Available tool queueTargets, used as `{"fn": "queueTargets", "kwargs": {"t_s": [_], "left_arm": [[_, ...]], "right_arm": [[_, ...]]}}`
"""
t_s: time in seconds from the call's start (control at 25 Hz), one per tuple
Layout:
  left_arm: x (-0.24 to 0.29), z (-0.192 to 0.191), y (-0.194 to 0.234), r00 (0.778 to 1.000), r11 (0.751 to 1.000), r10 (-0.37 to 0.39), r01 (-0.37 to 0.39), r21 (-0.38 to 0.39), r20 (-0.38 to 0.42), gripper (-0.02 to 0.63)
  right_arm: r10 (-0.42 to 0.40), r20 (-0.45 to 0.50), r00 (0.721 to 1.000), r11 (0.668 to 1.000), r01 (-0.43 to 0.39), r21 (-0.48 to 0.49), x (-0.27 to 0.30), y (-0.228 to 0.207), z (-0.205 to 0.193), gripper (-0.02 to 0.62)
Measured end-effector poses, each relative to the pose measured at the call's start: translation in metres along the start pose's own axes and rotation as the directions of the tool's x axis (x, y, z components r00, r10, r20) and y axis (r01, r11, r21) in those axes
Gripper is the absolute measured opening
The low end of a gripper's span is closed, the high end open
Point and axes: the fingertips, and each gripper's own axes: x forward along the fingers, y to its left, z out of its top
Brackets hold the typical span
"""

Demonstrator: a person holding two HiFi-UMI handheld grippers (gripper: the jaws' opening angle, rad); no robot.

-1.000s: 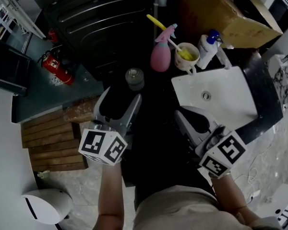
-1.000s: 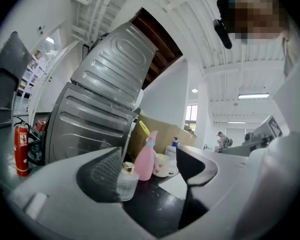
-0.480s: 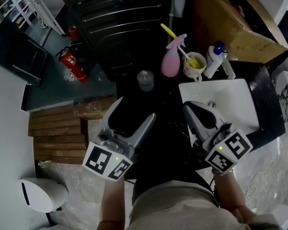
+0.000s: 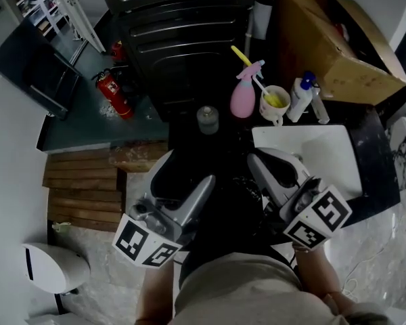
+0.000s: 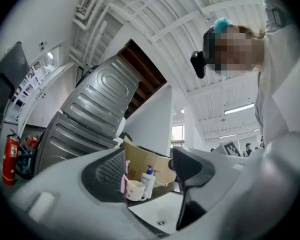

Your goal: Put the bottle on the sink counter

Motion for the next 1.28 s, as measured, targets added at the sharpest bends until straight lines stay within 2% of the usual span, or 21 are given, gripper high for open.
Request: {"fn": "queueTargets", "kwargs": {"t_s": [0.12,0.2,0.32,0.52,0.64,0.88,1.12,1.28], "left_arm": [[0.000,0.004,-0.012,1.000,1.000,-0.016,0.016,0.025,0.015,0.236],[0.000,0.004,-0.022,0.999,0.998,-0.046,0.046,0.037,0.020,0.225],[0.001,0.002,-0.034,0.997,0.996,-0.070,0.070,0.055,0.012,0.169],[0.007,-0.003,-0.042,0.998,0.996,-0.070,0.070,0.063,-0.007,0.101],[0.008,-0.005,-0.043,0.998,0.997,-0.059,0.060,0.052,-0.025,0.048],[0.009,-0.014,-0.045,0.996,0.997,-0.065,0.067,0.032,-0.056,0.008],[0.009,-0.026,-0.041,0.994,0.999,-0.024,0.028,0.040,-0.108,0.006],[0.011,-0.030,-0.042,0.990,0.999,-0.049,0.051,0.008,-0.129,0.006]], "right_arm": [[0.028,0.002,1.000,1.000,-0.028,-0.002,0.000,0.005,0.002,0.003],[0.048,0.002,0.999,0.999,-0.048,-0.007,0.000,0.010,0.003,0.003],[0.080,-0.003,0.997,0.997,-0.080,-0.024,0.001,0.018,0.003,0.003],[0.156,0.022,0.987,0.987,-0.155,-0.037,-0.002,0.029,0.009,0.003],[0.165,0.058,0.985,0.986,-0.162,-0.047,-0.003,0.031,0.017,0.003],[0.166,0.036,0.985,0.985,-0.164,-0.050,-0.004,0.031,0.012,0.003],[0.144,0.022,0.989,0.988,-0.143,-0.052,-0.007,0.025,0.005,0.003],[0.141,0.014,0.990,0.988,-0.140,-0.063,-0.005,0.021,0.004,0.003]]}}
